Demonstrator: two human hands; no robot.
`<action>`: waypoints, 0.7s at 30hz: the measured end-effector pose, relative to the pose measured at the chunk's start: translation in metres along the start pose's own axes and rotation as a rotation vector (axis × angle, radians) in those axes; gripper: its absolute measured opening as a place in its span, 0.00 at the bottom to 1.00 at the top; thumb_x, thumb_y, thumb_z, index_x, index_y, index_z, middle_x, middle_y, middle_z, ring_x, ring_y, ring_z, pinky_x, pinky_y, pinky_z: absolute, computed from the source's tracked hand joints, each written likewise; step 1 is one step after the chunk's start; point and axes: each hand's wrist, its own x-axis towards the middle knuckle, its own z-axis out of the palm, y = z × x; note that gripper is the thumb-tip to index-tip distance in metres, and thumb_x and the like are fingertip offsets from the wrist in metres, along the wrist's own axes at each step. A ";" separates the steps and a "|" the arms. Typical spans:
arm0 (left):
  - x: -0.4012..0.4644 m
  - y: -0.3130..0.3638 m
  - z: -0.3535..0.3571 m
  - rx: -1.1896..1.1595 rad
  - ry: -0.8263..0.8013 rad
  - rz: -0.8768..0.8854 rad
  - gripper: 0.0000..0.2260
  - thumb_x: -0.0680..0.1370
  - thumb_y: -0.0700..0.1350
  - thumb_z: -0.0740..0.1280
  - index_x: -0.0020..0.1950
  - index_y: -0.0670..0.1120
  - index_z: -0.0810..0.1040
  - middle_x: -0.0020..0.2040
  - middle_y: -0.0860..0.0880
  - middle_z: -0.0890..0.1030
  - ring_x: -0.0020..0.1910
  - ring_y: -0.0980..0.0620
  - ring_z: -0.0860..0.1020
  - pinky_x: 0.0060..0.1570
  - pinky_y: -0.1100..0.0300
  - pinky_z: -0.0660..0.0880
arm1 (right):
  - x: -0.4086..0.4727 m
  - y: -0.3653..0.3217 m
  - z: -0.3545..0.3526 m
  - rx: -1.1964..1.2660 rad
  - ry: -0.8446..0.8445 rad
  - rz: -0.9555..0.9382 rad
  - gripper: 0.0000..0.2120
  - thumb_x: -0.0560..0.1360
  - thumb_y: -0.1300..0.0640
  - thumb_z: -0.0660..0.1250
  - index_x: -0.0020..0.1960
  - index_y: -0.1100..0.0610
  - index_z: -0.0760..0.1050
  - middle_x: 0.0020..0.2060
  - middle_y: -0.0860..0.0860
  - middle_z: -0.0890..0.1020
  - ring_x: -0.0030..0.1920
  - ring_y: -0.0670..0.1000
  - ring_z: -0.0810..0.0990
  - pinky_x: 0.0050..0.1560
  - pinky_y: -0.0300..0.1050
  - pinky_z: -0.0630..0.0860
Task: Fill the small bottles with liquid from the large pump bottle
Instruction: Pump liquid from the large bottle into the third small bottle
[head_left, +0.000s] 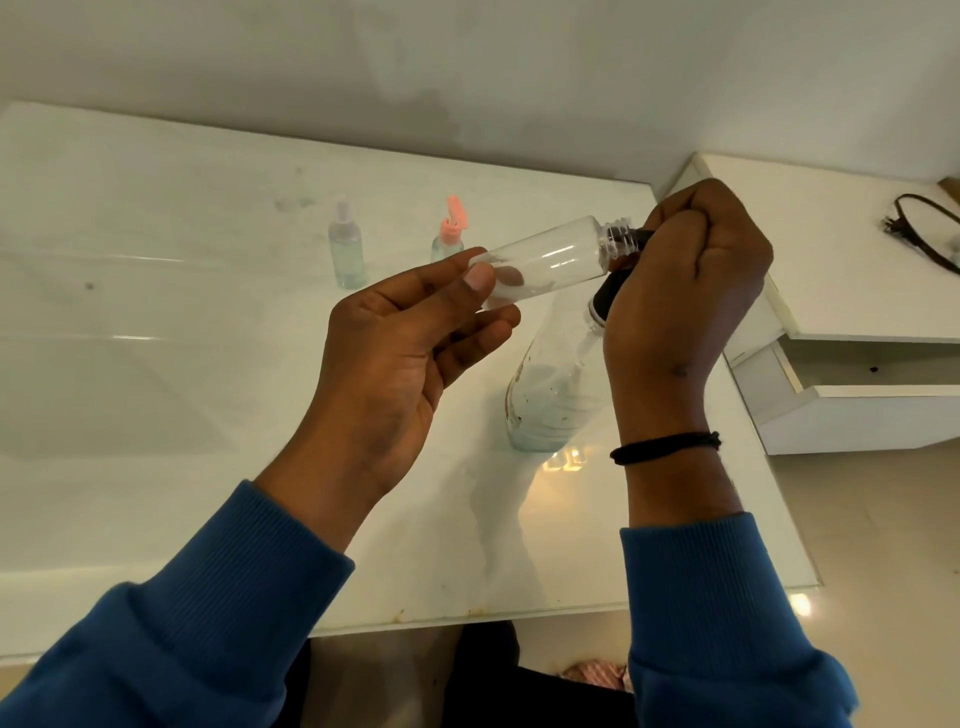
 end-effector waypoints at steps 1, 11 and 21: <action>0.001 0.000 0.000 0.001 0.003 0.001 0.16 0.72 0.43 0.71 0.59 0.41 0.83 0.53 0.43 0.87 0.47 0.45 0.86 0.45 0.62 0.81 | 0.000 0.000 0.001 0.026 -0.019 0.018 0.16 0.72 0.67 0.51 0.31 0.51 0.64 0.24 0.42 0.66 0.27 0.46 0.65 0.29 0.35 0.67; 0.000 0.000 0.001 -0.005 0.000 -0.008 0.17 0.71 0.43 0.72 0.59 0.41 0.83 0.53 0.42 0.87 0.46 0.46 0.86 0.45 0.61 0.82 | 0.004 -0.001 -0.001 0.082 -0.052 0.056 0.17 0.72 0.71 0.52 0.31 0.53 0.66 0.25 0.43 0.67 0.27 0.44 0.65 0.28 0.32 0.67; 0.000 -0.001 0.000 -0.021 0.000 -0.017 0.19 0.71 0.43 0.72 0.60 0.39 0.82 0.53 0.41 0.86 0.45 0.46 0.86 0.45 0.62 0.81 | 0.006 -0.002 -0.002 0.072 -0.058 0.051 0.16 0.71 0.70 0.52 0.31 0.54 0.66 0.25 0.44 0.67 0.27 0.44 0.65 0.29 0.32 0.66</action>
